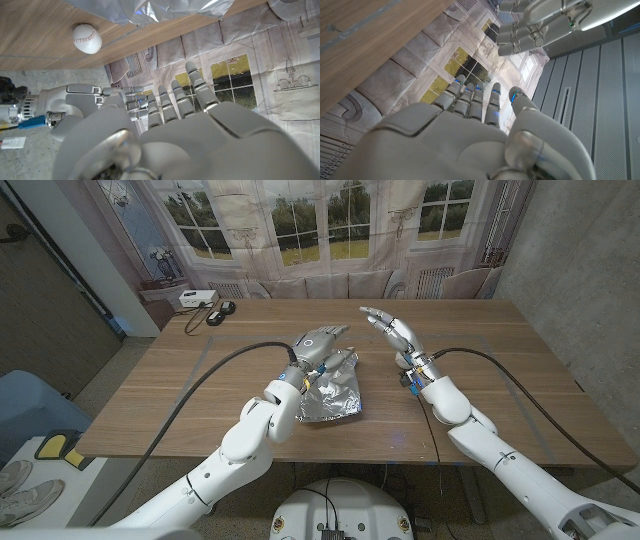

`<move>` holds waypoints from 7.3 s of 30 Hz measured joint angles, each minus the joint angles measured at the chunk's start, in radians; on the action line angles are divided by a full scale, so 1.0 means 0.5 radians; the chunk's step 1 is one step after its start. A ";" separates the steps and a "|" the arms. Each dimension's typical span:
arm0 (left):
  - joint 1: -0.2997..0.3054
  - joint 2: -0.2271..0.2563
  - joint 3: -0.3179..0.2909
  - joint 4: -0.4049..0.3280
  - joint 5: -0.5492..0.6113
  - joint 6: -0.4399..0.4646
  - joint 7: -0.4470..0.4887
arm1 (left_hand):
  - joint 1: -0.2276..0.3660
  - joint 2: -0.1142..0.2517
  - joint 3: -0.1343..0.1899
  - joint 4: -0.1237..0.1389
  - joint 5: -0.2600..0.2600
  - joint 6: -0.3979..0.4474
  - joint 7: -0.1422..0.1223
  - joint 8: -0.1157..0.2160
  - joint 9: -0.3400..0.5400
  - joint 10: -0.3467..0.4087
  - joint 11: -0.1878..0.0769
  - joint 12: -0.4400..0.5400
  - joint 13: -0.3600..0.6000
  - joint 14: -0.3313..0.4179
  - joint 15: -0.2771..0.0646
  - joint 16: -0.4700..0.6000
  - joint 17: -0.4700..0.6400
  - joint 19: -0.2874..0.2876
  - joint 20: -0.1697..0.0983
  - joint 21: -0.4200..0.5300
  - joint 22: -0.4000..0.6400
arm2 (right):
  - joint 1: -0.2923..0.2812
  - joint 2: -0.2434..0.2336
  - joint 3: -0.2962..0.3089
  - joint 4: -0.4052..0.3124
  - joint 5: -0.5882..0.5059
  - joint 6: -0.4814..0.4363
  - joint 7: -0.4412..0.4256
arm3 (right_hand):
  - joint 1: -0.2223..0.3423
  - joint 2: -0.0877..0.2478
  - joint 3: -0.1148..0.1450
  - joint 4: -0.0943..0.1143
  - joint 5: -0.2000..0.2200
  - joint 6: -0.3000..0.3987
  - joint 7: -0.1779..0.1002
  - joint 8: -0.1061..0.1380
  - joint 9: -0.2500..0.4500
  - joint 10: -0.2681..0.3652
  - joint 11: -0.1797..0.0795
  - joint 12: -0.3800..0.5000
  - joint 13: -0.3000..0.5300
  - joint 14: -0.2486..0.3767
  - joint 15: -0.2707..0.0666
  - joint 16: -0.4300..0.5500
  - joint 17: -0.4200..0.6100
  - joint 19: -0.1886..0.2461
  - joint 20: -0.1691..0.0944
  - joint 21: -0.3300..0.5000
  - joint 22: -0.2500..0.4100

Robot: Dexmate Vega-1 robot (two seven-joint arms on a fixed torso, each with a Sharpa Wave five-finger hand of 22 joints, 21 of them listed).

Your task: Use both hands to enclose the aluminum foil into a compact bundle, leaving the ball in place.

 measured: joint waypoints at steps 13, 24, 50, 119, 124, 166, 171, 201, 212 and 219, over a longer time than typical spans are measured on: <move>0.130 0.038 -0.059 0.106 -0.437 -0.171 0.429 | -0.225 0.032 0.054 0.177 0.000 -0.223 0.073 0.000 0.000 -0.202 0.067 -0.099 -0.028 -0.198 0.077 0.000 0.001 -0.143 0.021 -0.077 0.006 | -0.020 -0.101 -0.107 -0.224 -0.213 -0.297 -0.050 | 0.021 0.010 -0.026 0.009 -0.014 -0.123 -0.052 -0.040 0.000 -0.147 -0.046 -0.045 0.000 -0.186 0.008 -0.044 0.006 -0.118 0.027 -0.050 0.000; 0.199 0.041 -0.067 0.212 -0.668 -0.267 0.721 | -0.265 0.014 0.094 0.191 0.012 -0.338 0.082 0.000 -0.009 -0.328 0.076 -0.122 -0.037 -0.363 0.116 -0.016 -0.009 -0.236 0.043 -0.103 0.000 | 0.011 -0.158 -0.204 -0.338 -0.295 -0.494 -0.047 | 0.046 0.009 -0.034 0.001 -0.014 -0.233 -0.069 -0.048 0.000 -0.248 -0.096 -0.052 0.000 -0.261 -0.003 -0.044 0.004 -0.157 0.030 -0.057 0.000; 0.143 0.088 0.015 0.284 -0.920 -0.164 0.715 | -0.260 0.043 0.231 0.181 0.041 -0.428 0.140 0.000 -0.009 -0.467 0.102 -0.121 -0.046 -0.526 0.126 -0.015 -0.019 -0.401 -0.001 -0.126 -0.009 | 0.104 -0.206 -0.407 -0.419 -0.345 -0.850 0.069 | 0.075 0.077 -0.004 0.086 -0.013 -0.223 -0.107 -0.031 0.010 -0.393 -0.150 -0.052 0.000 -0.404 -0.039 -0.052 0.024 -0.236 -0.048 -0.065 0.005; -0.245 -0.006 0.519 0.455 -0.310 0.806 0.334 | 0.879 -0.477 -0.264 -0.296 0.523 -0.407 0.434 0.203 0.016 -0.280 0.195 0.126 0.009 0.041 -0.087 0.101 -0.009 0.665 -0.468 0.067 -0.003 | 0.332 -0.290 -0.726 -0.586 -0.695 -1.523 0.209 | 0.709 -0.252 0.054 -0.115 0.010 -0.650 -0.182 -0.009 0.010 -0.635 -0.144 -0.021 0.001 -0.224 0.007 0.010 -0.004 0.202 0.087 0.094 0.007; -0.259 -0.046 0.495 0.531 -0.363 0.789 0.384 | 0.985 -0.450 -0.288 -0.294 0.503 -0.165 0.429 0.254 0.025 -0.148 0.175 0.142 0.009 0.185 -0.095 0.113 -0.009 0.822 -0.521 0.091 -0.005 | 0.352 -0.290 -0.774 -0.638 -0.896 -1.734 0.234 | 0.883 -0.345 -0.002 -0.101 0.044 -0.571 -0.208 0.015 0.010 -0.545 -0.188 0.009 0.001 -0.062 -0.041 0.052 0.006 0.327 0.026 0.122 0.024; -0.376 -0.126 0.477 0.743 -0.751 0.617 0.711 | 1.602 -0.506 -0.280 -0.314 0.016 0.887 0.325 0.401 0.037 0.896 0.041 0.507 0.144 1.058 -0.137 0.646 0.061 0.877 -0.549 0.951 0.519 | 0.390 -0.301 -0.858 -0.683 -1.181 -1.913 0.213 | 1.692 -0.128 -0.405 -0.059 0.041 0.212 -0.187 0.059 0.021 0.229 -0.267 0.301 0.195 0.590 -0.065 0.723 0.704 0.433 -0.058 0.346 0.070; -0.395 -0.123 0.490 0.737 -0.763 0.628 0.683 | 1.544 -0.447 -0.326 -0.259 0.007 0.828 0.194 0.234 0.110 0.844 -0.124 0.310 0.283 1.086 -0.164 0.490 0.153 0.714 -0.507 1.081 0.519 | 0.384 -0.305 -0.848 -0.683 -1.190 -1.911 0.201 | 1.656 -0.162 -0.417 -0.034 0.041 0.077 -0.201 -0.005 0.022 0.066 -0.254 0.217 0.195 0.434 -0.056 0.554 0.625 0.346 -0.008 0.346 0.070; -0.496 -0.009 0.584 0.622 -0.763 0.560 0.416 | 0.622 -0.177 -0.608 0.127 0.041 0.111 0.078 0.091 0.030 -0.046 -0.108 -0.013 0.176 0.126 -0.096 0.015 0.053 -0.678 0.083 0.239 -0.013 | 0.329 -0.348 -0.708 -0.614 -0.970 -1.704 0.107 | 1.271 -0.009 -0.462 0.203 0.008 -0.027 -0.121 0.005 0.016 -0.013 -0.127 0.103 0.151 0.368 -0.053 0.377 0.527 0.255 0.094 0.365 0.046; -0.479 0.000 0.568 0.593 -0.701 0.475 0.449 | 0.481 -0.168 -0.624 0.143 0.041 -0.061 0.073 0.029 0.027 -0.366 0.065 -0.084 0.209 -0.482 0.136 0.007 0.097 -1.011 0.089 0.000 0.025 | 0.307 -0.352 -0.648 -0.545 -0.840 -1.527 0.037 | 0.908 -0.099 -0.603 0.343 0.000 -0.020 -0.053 -0.005 0.015 -0.025 -0.074 0.066 0.136 0.368 -0.053 0.346 0.523 0.237 0.138 0.372 0.037; -0.466 0.004 0.552 0.580 -0.682 0.430 0.447 | 0.466 -0.182 -0.633 0.134 0.041 -0.159 0.068 0.008 0.028 -0.436 0.084 -0.091 0.210 -0.556 0.177 0.008 0.085 -1.011 0.089 -0.015 0.024 | 0.299 -0.350 -0.622 -0.503 -0.741 -1.399 0.006 | 0.454 -0.079 -0.770 0.549 0.022 -0.090 -0.057 -0.025 0.028 -0.072 -0.064 0.036 0.134 0.297 -0.049 0.313 0.551 0.139 0.192 0.346 0.043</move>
